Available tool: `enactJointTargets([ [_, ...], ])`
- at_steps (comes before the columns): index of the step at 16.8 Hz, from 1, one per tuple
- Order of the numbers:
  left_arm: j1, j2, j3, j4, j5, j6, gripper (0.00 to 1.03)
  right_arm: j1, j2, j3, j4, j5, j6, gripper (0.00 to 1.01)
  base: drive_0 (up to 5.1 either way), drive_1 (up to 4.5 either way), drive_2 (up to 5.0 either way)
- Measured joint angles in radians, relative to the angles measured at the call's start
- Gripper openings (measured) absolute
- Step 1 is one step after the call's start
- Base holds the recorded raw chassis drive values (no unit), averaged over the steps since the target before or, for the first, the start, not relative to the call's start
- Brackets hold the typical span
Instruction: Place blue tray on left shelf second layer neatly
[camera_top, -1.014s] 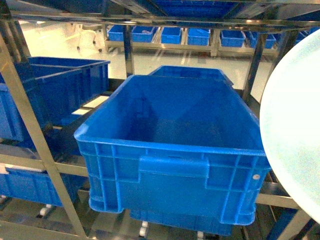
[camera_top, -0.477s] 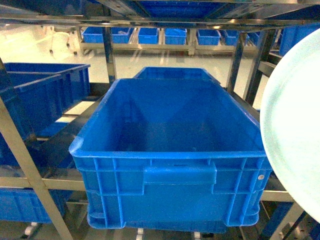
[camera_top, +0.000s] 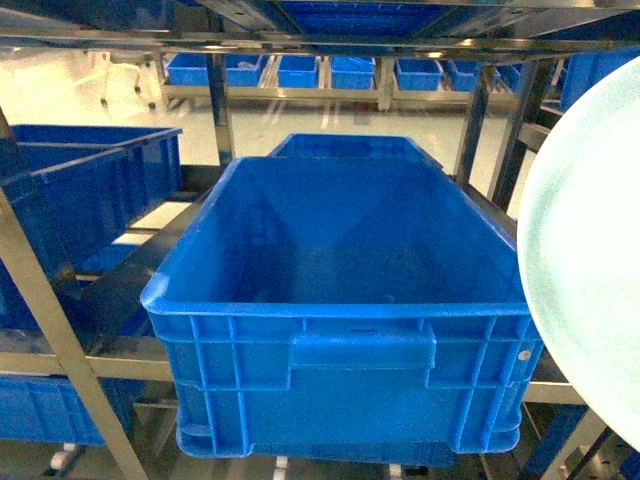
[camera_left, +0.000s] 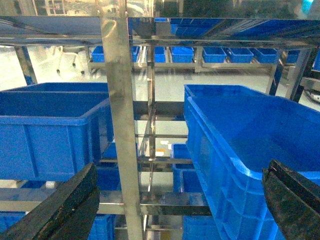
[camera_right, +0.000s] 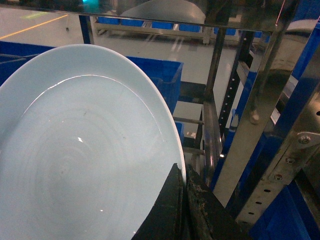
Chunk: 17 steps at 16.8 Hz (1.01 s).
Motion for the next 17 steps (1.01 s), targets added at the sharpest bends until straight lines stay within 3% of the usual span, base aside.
enactJointTargets([
  [17,0.0,0.0,0.0,-0.002,-0.003,0.0,0.98,0.001,-0.001,0.0,0.002,-0.005,0.0,0.02,-0.8,-0.83,-0.8],
])
